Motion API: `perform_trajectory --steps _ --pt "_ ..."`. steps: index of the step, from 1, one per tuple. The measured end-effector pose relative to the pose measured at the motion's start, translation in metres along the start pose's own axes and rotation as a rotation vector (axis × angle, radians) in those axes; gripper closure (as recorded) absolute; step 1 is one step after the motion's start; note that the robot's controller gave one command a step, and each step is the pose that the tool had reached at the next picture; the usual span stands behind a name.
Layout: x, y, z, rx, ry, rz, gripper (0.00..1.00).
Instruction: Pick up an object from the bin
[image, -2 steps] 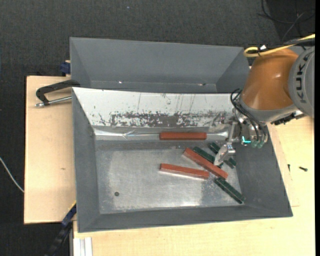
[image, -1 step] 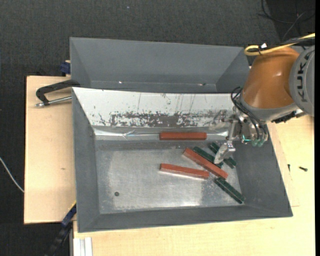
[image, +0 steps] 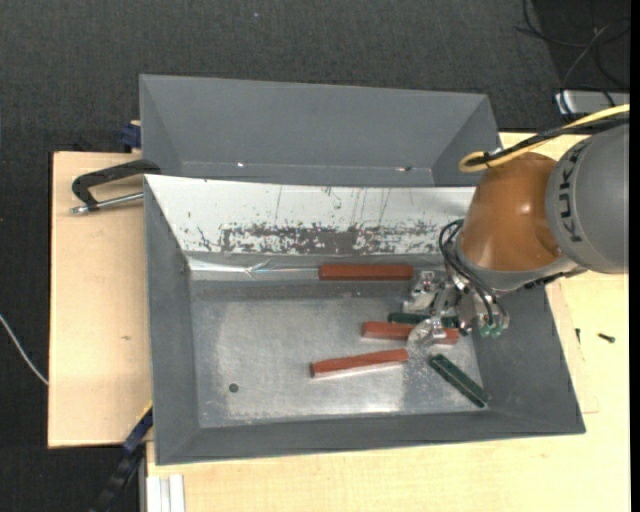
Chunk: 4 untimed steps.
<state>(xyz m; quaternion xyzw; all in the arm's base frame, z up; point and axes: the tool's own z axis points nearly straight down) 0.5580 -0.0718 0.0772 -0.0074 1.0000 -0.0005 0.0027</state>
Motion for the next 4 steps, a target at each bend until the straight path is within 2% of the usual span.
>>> perform_trajectory --steps 1,2,3,4 --pt "0.000 0.000 0.000 0.000 0.000 0.000 1.00" --pt "-0.008 -0.004 -0.103 -0.001 0.001 -0.023 1.00" --pt "-0.008 -0.004 -0.103 -0.001 0.001 -0.023 1.00" --pt "-0.022 -0.010 -0.153 -0.002 0.003 -0.040 1.00"
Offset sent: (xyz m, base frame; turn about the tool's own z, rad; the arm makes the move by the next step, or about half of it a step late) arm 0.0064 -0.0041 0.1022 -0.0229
